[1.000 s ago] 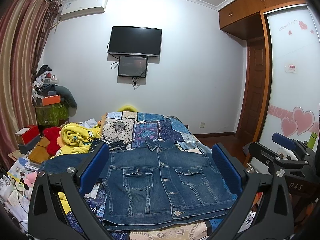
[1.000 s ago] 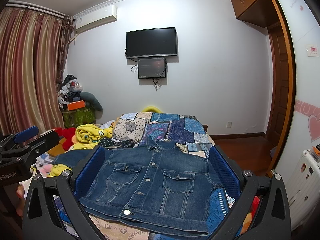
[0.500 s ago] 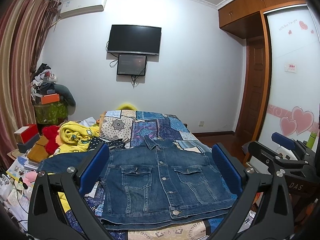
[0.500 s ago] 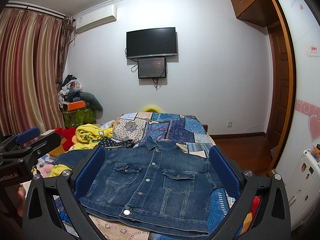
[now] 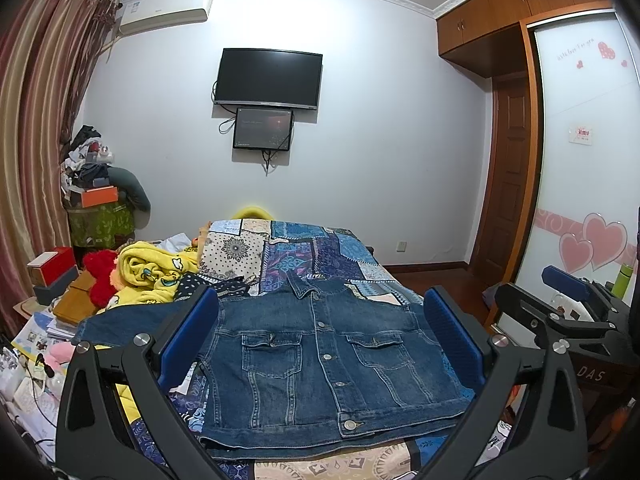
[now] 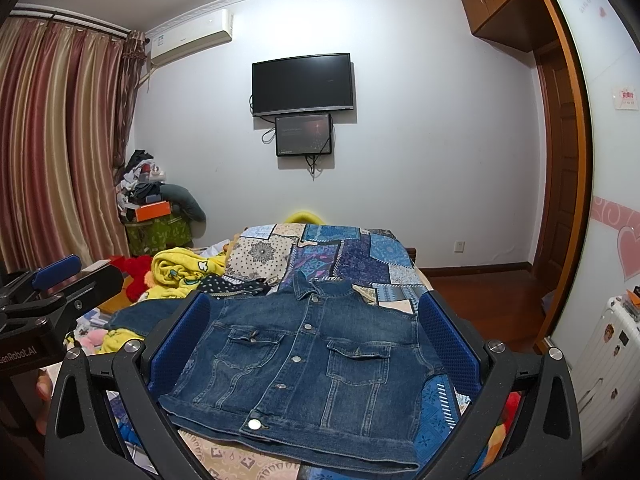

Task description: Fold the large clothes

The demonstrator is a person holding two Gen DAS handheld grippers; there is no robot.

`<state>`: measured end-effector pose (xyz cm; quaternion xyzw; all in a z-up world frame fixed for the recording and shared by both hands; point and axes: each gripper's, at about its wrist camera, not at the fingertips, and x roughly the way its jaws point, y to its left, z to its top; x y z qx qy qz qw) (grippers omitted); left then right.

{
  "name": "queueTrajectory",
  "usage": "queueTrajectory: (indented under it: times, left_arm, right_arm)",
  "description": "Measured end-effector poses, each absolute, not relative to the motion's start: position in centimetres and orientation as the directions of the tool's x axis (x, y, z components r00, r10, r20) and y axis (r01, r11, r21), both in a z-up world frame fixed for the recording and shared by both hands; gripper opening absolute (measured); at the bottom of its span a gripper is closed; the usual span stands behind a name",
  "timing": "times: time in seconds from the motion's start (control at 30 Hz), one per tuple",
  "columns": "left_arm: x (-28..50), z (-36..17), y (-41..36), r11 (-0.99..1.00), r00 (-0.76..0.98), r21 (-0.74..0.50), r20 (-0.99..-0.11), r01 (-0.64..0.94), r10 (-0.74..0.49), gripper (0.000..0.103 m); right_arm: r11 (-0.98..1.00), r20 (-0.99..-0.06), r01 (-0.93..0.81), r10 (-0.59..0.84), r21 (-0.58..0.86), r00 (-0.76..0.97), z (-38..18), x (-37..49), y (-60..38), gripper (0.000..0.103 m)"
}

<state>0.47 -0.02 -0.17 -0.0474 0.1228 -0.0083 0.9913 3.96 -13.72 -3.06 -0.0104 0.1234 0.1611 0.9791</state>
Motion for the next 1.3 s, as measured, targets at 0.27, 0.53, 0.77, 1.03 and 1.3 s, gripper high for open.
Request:
queueTrajectory:
  times: [0.27, 0.53, 0.77, 1.03, 1.3]
  left_arm:
    - [0.5, -0.2, -0.1, 0.995, 0.969, -0.098, -0.243, 0.007, -0.031, 0.103]
    - [0.7, -0.3, -0.1, 0.994, 0.968, -0.108, -0.249, 0.016, -0.043, 0.103]
    - [0.7, -0.5, 0.2, 0.994, 0.967, -0.108, -0.252, 0.014, -0.041, 0.103]
    - [1.7, -1.1, 1.5, 0.994, 0.966, -0.113, -0.259, -0.005, -0.025, 0.103]
    - [5.4, -2.7, 4.5, 0.994, 0.953, -0.101, -0.302, -0.047, 0.014, 0.103]
  right_arm:
    - [0.947, -0.243, -0.319, 0.315, 0.023, 0.917, -3.2, 3.9, -13.5, 0.103]
    - [0.947, -0.248, -0.320, 0.316, 0.022, 0.916, -3.4, 4.0, -13.5, 0.103]
    - [0.946, -0.259, -0.322, 0.316, 0.020, 0.913, -3.4, 4.1, -13.2, 0.103]
    - [0.943, -0.285, -0.332, 0.322, 0.013, 0.903, -4.0, 5.2, -12.3, 0.103]
    - [0.941, -0.342, -0.337, 0.315, -0.007, 0.886, -5.4, 8.8, -10.4, 0.103]
